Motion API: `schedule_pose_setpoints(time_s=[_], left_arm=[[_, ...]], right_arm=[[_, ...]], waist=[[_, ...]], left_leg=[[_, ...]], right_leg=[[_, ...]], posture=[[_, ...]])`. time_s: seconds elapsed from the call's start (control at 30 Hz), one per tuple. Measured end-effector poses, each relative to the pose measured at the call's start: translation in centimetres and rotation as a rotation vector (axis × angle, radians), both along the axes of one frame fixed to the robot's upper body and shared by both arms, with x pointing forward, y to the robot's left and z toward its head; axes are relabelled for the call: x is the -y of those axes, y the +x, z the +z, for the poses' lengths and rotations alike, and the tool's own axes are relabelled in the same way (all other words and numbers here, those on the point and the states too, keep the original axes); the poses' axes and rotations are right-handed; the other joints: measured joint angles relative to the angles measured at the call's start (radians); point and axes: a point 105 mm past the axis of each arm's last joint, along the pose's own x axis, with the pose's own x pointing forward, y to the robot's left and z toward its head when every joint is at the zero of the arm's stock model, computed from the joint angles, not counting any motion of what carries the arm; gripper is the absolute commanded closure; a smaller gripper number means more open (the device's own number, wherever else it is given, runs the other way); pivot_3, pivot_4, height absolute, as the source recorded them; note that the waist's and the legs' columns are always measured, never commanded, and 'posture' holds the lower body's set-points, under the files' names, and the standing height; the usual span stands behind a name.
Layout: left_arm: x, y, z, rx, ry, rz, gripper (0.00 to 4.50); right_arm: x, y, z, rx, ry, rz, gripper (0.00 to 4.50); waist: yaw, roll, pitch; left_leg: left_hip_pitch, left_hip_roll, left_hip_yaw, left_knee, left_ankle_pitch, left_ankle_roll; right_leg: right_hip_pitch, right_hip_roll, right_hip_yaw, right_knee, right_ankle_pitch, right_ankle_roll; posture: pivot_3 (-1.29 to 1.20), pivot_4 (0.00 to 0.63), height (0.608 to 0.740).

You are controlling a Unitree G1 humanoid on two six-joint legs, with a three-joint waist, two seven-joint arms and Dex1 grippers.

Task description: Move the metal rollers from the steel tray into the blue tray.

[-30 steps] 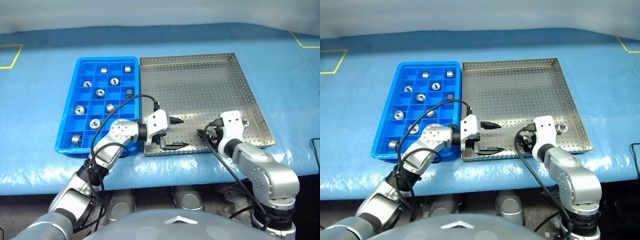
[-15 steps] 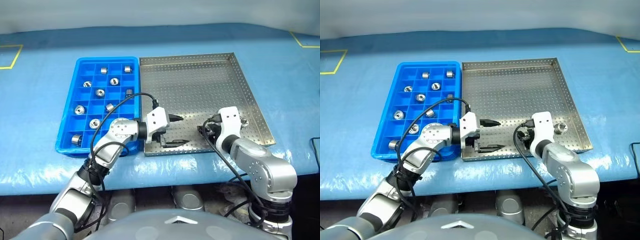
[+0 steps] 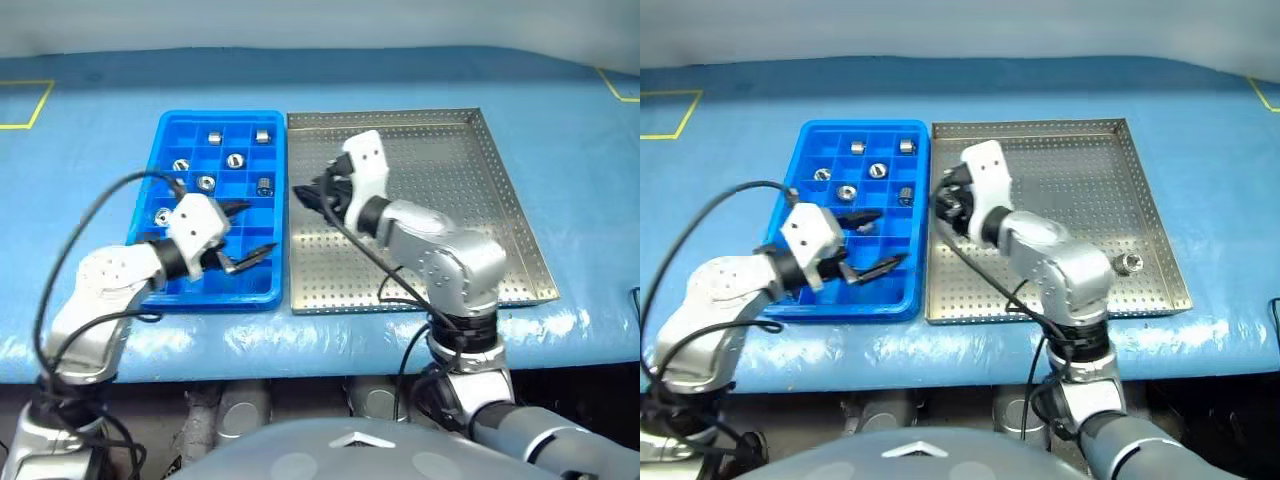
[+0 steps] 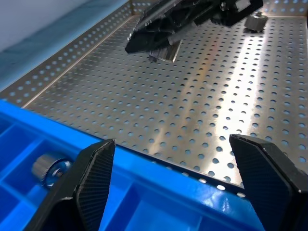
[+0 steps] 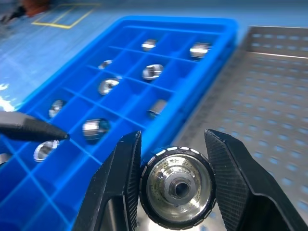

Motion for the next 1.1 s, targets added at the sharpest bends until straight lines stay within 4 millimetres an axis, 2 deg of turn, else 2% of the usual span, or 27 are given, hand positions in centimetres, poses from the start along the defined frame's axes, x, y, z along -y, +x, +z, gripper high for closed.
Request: schedule_pose_setpoints(time_s=[0.07,0.13,0.23,0.33,0.43,0.6,1.1], left_arm=[[-1.7,-0.9,0.6,0.002,0.011,0.069,0.37],[-2.6,-1.7,0.8,-0.013,0.021,0.107,0.37],[-3.9,-3.5,0.0,-0.085,0.065,0.149,0.37],[-5.1,-4.8,-0.3,-0.140,0.089,0.194,0.37],[-5.9,-4.9,0.4,-0.111,0.092,0.225,0.37],[-5.7,-5.0,0.3,-0.118,0.082,0.220,0.37],[-4.8,-4.1,-0.3,-0.130,0.064,0.188,0.37]], right_arm=[[-2.2,-0.3,0.0,0.000,0.008,0.074,2.76],[-3.4,-0.6,-0.4,-0.013,0.008,0.115,2.76],[-5.0,-1.4,-0.7,-0.024,0.010,0.179,2.76],[-5.8,-1.9,-0.7,-0.026,0.022,0.215,2.76],[-6.9,-2.7,-0.9,-0.037,0.023,0.256,2.76],[-7.8,-3.8,-2.8,-0.103,0.011,0.298,2.76],[-8.2,-4.9,-5.1,-0.224,0.029,0.309,2.76]], waist=[[0.014,-0.001,0.000],[0.030,-0.001,0.000],[0.047,-0.002,0.000],[0.059,-0.003,0.000],[0.068,-0.003,0.000],[0.068,-0.003,0.000],[0.064,-0.003,0.000]], left_leg=[[0.000,0.000,0.000,-0.001,0.000,0.000],[0.000,0.000,0.000,-0.001,0.000,0.000],[0.000,0.000,0.000,-0.001,0.000,0.000],[0.000,0.000,-0.001,-0.001,0.000,-0.001],[0.002,0.001,-0.002,-0.001,0.001,-0.002],[0.002,0.001,-0.002,-0.001,0.001,-0.002],[0.001,0.002,-0.002,-0.002,0.001,-0.002]], right_leg=[[0.000,0.000,-0.001,0.000,0.000,-0.001],[0.000,-0.001,-0.001,0.000,0.000,-0.002],[0.000,-0.002,-0.002,-0.001,0.000,-0.002],[-0.001,-0.002,-0.004,0.000,-0.002,-0.002],[0.000,-0.002,-0.007,0.000,-0.005,-0.003],[0.001,-0.002,-0.007,0.000,-0.005,-0.005],[-0.001,-0.001,-0.008,0.001,-0.004,-0.003]], posture=[[0.15,0.150,0.740],[0.17,0.150,0.740],[0.19,0.150,0.740],[0.20,0.150,0.740],[0.21,0.150,0.740],[0.21,0.150,0.740],[0.17,0.150,0.740]])
